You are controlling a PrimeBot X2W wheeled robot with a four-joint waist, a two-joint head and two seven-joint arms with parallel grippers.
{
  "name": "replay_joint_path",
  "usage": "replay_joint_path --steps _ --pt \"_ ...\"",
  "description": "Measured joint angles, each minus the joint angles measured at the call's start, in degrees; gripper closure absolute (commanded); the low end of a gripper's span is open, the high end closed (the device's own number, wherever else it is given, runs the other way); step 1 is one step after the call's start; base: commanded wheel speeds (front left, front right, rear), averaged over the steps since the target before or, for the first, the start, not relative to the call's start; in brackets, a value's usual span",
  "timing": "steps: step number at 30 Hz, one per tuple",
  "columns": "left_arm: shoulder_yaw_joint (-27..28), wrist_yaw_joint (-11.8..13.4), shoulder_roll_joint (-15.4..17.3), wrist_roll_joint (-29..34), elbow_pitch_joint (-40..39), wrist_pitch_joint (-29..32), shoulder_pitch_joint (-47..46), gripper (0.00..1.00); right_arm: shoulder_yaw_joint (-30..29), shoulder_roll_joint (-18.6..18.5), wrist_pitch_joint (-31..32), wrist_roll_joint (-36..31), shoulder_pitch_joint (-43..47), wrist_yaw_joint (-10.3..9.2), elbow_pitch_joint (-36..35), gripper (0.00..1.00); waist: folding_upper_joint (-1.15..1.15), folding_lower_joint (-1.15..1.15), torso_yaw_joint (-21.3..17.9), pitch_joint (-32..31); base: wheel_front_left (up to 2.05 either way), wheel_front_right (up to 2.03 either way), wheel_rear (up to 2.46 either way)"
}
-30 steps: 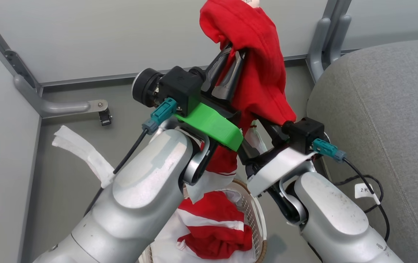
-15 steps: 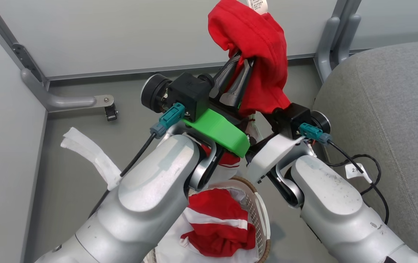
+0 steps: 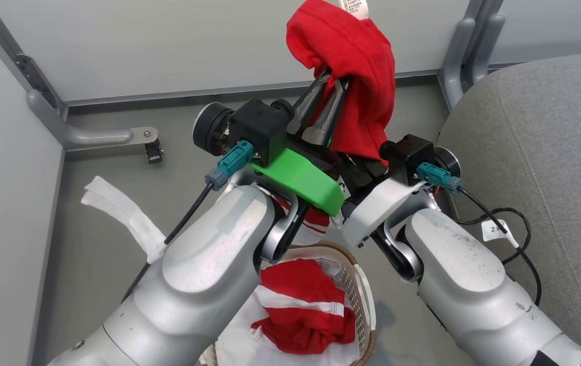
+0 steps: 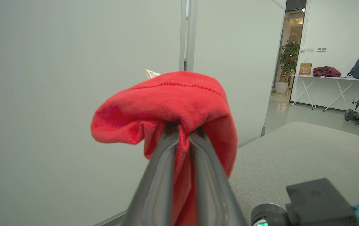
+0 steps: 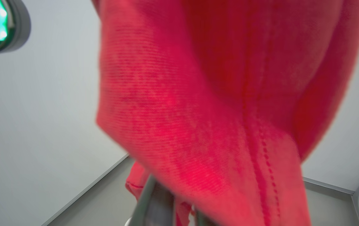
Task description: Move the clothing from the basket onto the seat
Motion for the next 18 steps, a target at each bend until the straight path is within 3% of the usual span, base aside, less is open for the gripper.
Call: replay_joint_path --steps 5,6,7,8,18 --pt "0.27 0.01 0.00 0.34 0.24 0.00 0.01 1.00 -0.04 -0.01 0.00 -0.07 0.07 0.00 -0.44 1.00 0.00 0.00 -0.61 0.29 0.00 0.00 0.00" --pt "0.25 0.01 0.00 0.49 0.47 0.00 0.01 0.68 -0.05 -0.01 0.00 -0.09 0.08 0.00 -0.53 1.00 0.00 0.00 -0.72 0.35 0.00 0.00 0.00" --pt "0.20 0.02 0.00 0.69 0.74 0.00 0.01 0.26 -0.08 -0.01 0.00 -0.16 0.08 0.00 -0.56 1.00 0.00 0.00 -0.81 0.44 0.00 0.00 0.00" --pt "0.13 0.05 0.00 0.70 0.99 0.00 0.01 0.00 -0.11 -0.01 0.00 -0.23 0.08 0.00 -0.60 1.00 0.00 0.00 -0.87 0.51 0.00 0.00 0.00" --pt "0.48 -0.09 0.00 1.31 2.55 0.00 0.00 0.00 -0.66 -0.01 0.00 -0.58 0.13 0.00 -1.11 1.00 0.00 0.00 -1.24 1.17 0.00 0.00 0.00"
